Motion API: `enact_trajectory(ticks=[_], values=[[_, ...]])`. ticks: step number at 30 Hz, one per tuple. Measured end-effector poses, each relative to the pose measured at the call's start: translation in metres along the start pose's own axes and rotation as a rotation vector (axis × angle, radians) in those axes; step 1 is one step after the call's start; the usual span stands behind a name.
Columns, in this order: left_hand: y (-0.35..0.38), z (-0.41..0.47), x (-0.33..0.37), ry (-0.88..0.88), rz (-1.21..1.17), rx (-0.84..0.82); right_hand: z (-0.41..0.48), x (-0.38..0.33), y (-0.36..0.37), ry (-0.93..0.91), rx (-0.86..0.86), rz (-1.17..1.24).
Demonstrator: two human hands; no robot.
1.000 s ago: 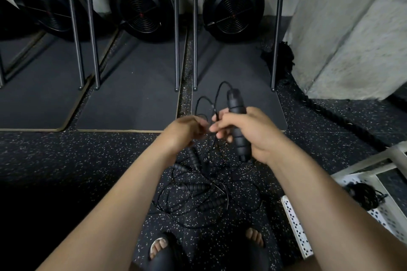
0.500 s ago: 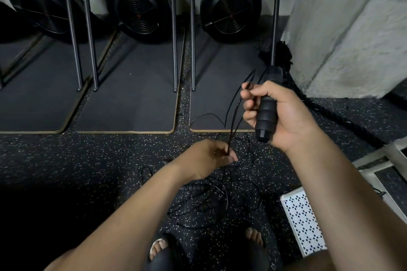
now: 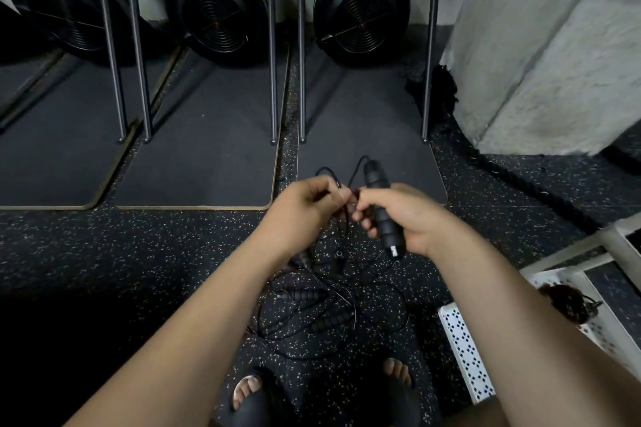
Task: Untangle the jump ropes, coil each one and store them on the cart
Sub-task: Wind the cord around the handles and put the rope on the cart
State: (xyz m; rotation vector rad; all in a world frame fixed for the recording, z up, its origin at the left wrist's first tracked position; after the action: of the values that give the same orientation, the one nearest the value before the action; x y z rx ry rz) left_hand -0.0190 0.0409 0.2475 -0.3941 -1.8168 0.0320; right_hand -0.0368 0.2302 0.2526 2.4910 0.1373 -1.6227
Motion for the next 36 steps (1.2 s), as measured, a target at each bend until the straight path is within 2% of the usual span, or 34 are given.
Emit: enact_trajectory(ticks=[4, 6, 17, 21, 26, 31, 33, 36], values=[[-0.012, 0.003, 0.003, -0.006, -0.219, 0.045, 0.001, 0.01, 0.016, 0.081, -0.191, -0.121], [-0.018, 0.005, 0.004, -0.003, -0.259, 0.057, 0.0, 0.014, 0.026, 0.089, -0.232, -0.168], [-0.038, 0.006, 0.008, -0.037, -0.379, 0.161, 0.002, 0.032, 0.048, 0.009, -0.112, -0.286], [-0.038, 0.009, 0.001, -0.084, -0.344, 0.212, -0.002, 0.02, 0.051, -0.035, -0.118, -0.211], [-0.022, 0.008, -0.013, -0.256, -0.182, 0.09, -0.018, -0.019, 0.044, -0.164, -0.144, -0.089], [0.005, -0.001, -0.017, -0.322, -0.062, -0.103, -0.036, -0.043, 0.028, -0.258, -0.099, 0.013], [0.016, -0.006, -0.014, -0.341, -0.041, -0.161, -0.04, -0.05, 0.022, -0.281, -0.066, 0.045], [0.03, -0.008, -0.013, -0.378, -0.12, -0.152, -0.041, -0.055, 0.016, -0.305, -0.037, 0.083]])
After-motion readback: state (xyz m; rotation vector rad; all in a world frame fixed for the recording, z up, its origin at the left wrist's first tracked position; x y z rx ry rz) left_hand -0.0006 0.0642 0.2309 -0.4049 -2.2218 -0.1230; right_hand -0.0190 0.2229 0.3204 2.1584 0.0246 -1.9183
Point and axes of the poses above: each hand's wrist, its own z-axis towards the middle knuckle, its own y-axis out of the palm, x = y × z, the point moved 1 cm from there along z, towards the middle knuckle, and after that the axes turned 12 degrees about -y, right-handed, at the moved point
